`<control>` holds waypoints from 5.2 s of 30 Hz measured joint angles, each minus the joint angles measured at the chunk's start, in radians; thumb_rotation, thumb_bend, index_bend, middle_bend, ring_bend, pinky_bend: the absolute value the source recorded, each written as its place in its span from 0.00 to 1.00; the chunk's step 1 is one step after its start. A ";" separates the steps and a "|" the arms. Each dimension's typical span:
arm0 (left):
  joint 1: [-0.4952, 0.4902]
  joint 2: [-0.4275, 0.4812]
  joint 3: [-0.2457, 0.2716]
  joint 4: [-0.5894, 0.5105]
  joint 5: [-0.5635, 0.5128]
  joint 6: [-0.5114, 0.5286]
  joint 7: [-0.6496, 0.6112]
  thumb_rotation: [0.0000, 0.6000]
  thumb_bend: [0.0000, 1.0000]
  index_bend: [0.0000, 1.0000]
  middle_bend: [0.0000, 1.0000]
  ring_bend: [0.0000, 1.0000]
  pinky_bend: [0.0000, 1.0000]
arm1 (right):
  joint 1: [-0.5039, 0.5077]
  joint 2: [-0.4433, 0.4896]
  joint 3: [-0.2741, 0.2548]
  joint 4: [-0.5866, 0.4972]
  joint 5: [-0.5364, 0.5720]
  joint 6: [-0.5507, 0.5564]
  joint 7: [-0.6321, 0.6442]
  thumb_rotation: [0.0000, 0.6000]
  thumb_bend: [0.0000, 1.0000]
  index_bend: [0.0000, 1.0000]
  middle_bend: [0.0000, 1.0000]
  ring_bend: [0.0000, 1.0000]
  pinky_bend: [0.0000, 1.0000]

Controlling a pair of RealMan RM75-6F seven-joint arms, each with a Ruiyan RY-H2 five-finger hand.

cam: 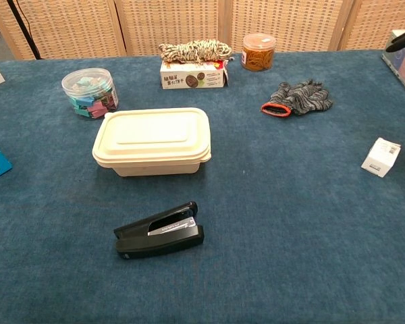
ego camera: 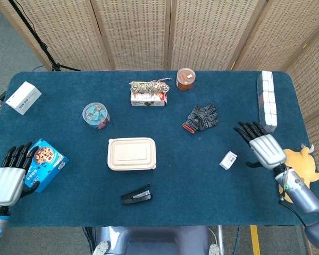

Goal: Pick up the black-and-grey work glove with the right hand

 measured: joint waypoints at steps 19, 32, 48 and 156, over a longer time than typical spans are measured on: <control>-0.032 -0.015 -0.027 0.007 -0.098 -0.063 0.030 1.00 0.18 0.00 0.00 0.00 0.00 | 0.333 -0.271 0.157 0.323 0.318 -0.528 0.369 1.00 0.09 0.05 0.00 0.00 0.00; -0.035 -0.018 -0.026 0.009 -0.109 -0.062 0.037 1.00 0.18 0.00 0.00 0.00 0.00 | 0.455 -0.442 0.206 0.549 0.442 -0.659 0.351 1.00 0.51 0.17 0.09 0.00 0.00; -0.044 -0.023 -0.030 0.015 -0.134 -0.074 0.041 1.00 0.18 0.00 0.00 0.00 0.00 | 0.515 -0.565 0.263 0.731 0.536 -0.804 0.354 1.00 0.51 0.21 0.13 0.02 0.02; -0.056 -0.013 -0.009 -0.007 -0.119 -0.084 0.041 1.00 0.15 0.00 0.00 0.00 0.00 | 0.318 -0.356 0.069 0.145 0.791 -0.264 -0.341 1.00 0.47 0.54 0.46 0.44 0.57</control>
